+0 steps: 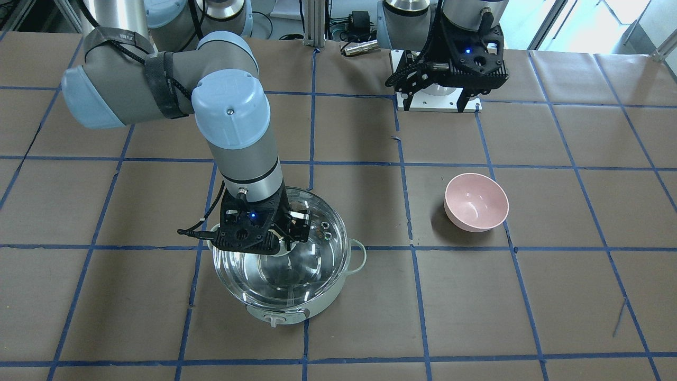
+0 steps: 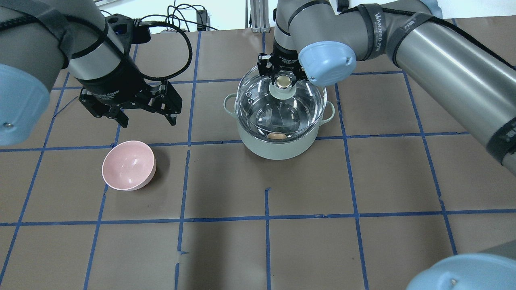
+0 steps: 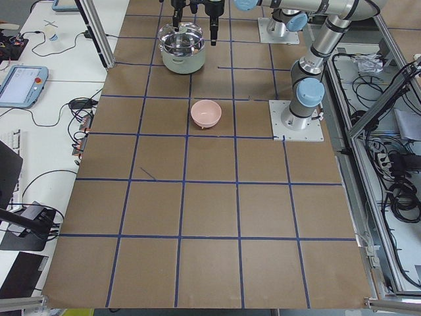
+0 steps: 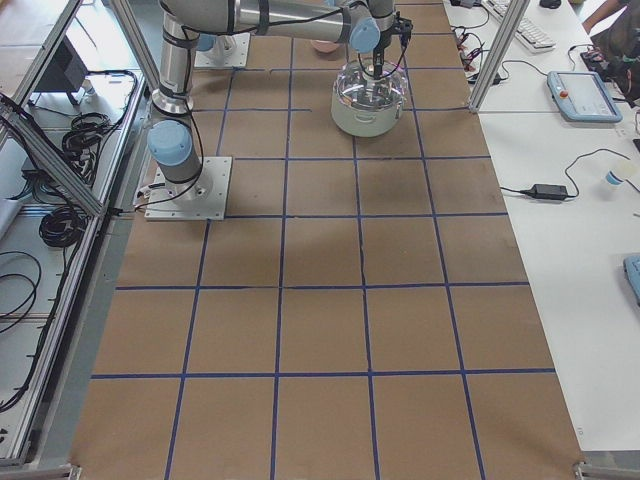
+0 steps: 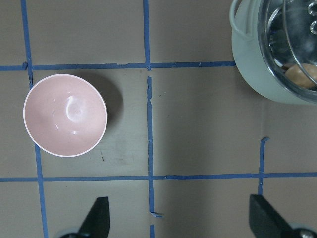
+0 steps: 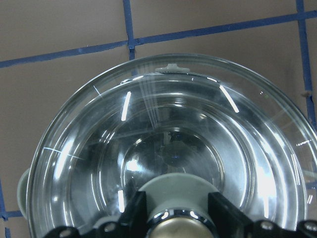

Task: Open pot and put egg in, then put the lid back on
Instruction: 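Lower the glass lid onto the pot and release it with the right gripper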

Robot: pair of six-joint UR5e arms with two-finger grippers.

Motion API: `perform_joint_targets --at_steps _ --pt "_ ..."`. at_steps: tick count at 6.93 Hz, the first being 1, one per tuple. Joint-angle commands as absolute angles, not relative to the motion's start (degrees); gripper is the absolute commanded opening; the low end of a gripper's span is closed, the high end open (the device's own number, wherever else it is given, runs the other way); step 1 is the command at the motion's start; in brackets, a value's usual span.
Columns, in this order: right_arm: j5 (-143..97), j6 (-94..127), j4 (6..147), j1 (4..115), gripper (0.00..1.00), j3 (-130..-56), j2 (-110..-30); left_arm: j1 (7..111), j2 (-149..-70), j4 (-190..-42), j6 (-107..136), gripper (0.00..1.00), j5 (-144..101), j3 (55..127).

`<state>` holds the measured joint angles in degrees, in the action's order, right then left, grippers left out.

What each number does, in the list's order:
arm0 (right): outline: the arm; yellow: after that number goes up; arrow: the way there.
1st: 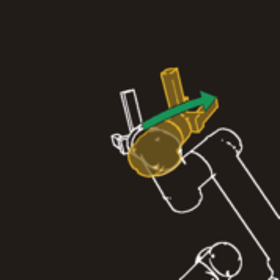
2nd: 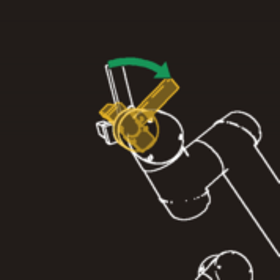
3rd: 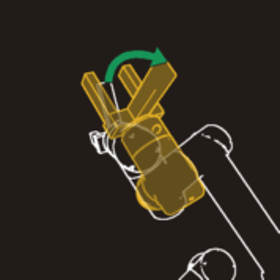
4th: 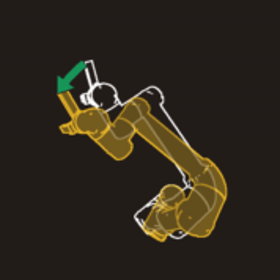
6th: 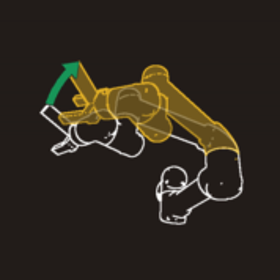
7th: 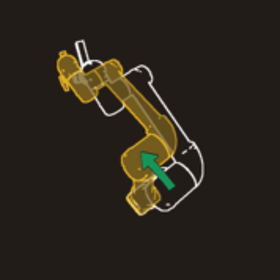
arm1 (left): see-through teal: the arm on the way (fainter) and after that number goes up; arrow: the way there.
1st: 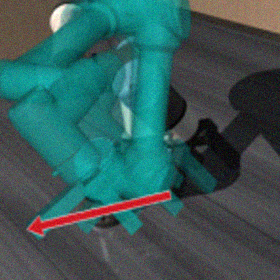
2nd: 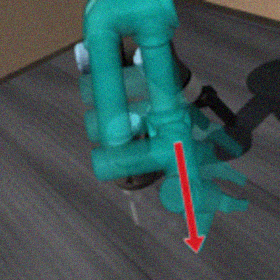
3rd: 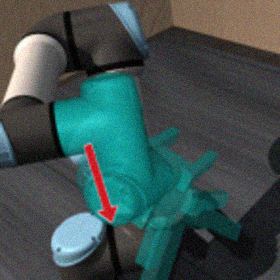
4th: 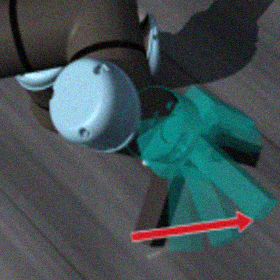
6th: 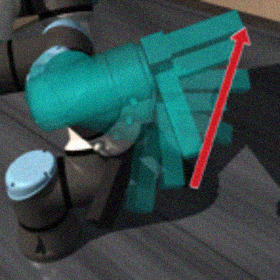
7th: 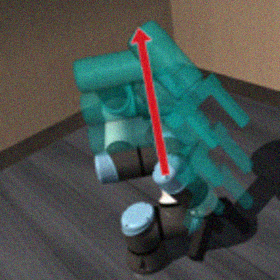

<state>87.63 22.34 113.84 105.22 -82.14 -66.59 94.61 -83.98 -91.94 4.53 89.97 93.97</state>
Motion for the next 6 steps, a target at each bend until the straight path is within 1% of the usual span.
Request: perform_joint_targets --at_steps 1,3,4,5,6 --pt "87.7 22.6 114.1 106.0 0.17 -82.2 -66.4 94.7 -83.9 -92.1 4.3 1.00 90.2 94.0" --pt "87.7 23.5 114.2 106.4 0.17 -83.3 -66.4 94.7 -83.8 -92.2 4.3 1.00 90.1 94.0" --pt "87.7 22.9 114.2 106.3 0.29 -83.3 -66.3 94.7 -83.8 -92.2 4.4 1.00 90.1 94.0" --pt "87.7 22.5 116.4 106.3 0.77 -83.4 -66.0 94.7 -83.8 -92.2 4.3 1.00 90.1 94.0" --pt "87.7 21.3 117.4 106.3 1.00 -83.3 -66.0 94.7 -83.8 -92.2 4.2 1.00 90.1 94.0"
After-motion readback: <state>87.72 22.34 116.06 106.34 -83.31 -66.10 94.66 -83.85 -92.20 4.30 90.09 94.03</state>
